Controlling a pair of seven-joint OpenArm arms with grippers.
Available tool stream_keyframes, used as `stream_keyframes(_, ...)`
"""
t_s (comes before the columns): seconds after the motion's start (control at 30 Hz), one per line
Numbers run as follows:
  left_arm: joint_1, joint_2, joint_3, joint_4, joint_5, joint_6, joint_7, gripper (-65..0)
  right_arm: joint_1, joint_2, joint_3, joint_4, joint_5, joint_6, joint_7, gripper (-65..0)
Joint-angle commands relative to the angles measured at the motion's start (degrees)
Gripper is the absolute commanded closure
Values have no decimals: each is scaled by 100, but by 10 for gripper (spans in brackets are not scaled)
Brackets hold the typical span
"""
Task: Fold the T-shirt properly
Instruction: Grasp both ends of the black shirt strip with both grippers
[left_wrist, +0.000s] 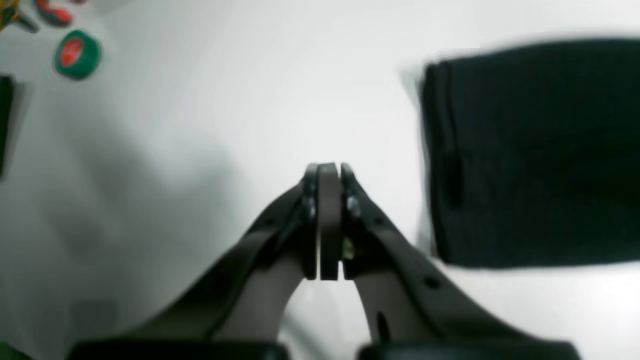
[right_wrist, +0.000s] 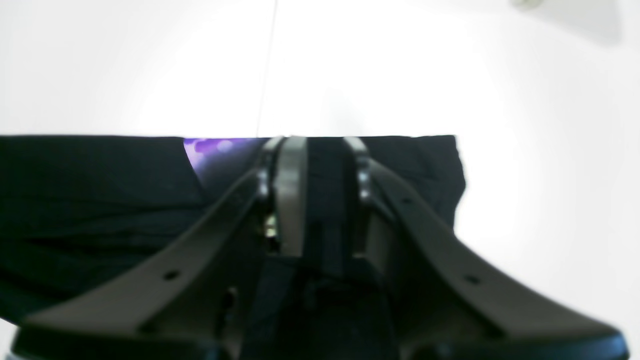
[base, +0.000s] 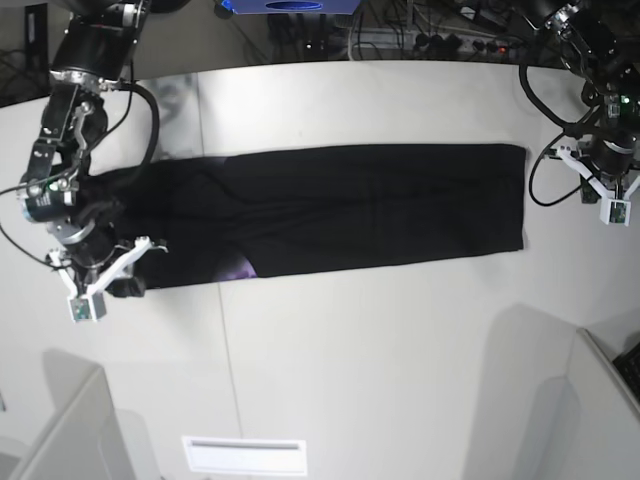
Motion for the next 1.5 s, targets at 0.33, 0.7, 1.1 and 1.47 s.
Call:
stream_keyframes(0.33, -70, 16, -252, 7, -62, -6, -80, -428, -602, -100, 64, 286, 49, -12, 107, -299)
stream_keyframes(0.7, -430, 218, 592, -1311, -53, -6, -98, -541, -813, -223, 214, 286, 75, -12, 107, -365)
stream_keyframes(1.1, -879, 403, 583, -2076, -18, -6, -107, -541, -822, -258, 179, 286, 75, 6, 107, -365)
stream_keyframes(1.47, -905, 385, 619, -2806, -44, -6, -493, -481, -822, -258, 170, 286, 75, 24, 107, -365)
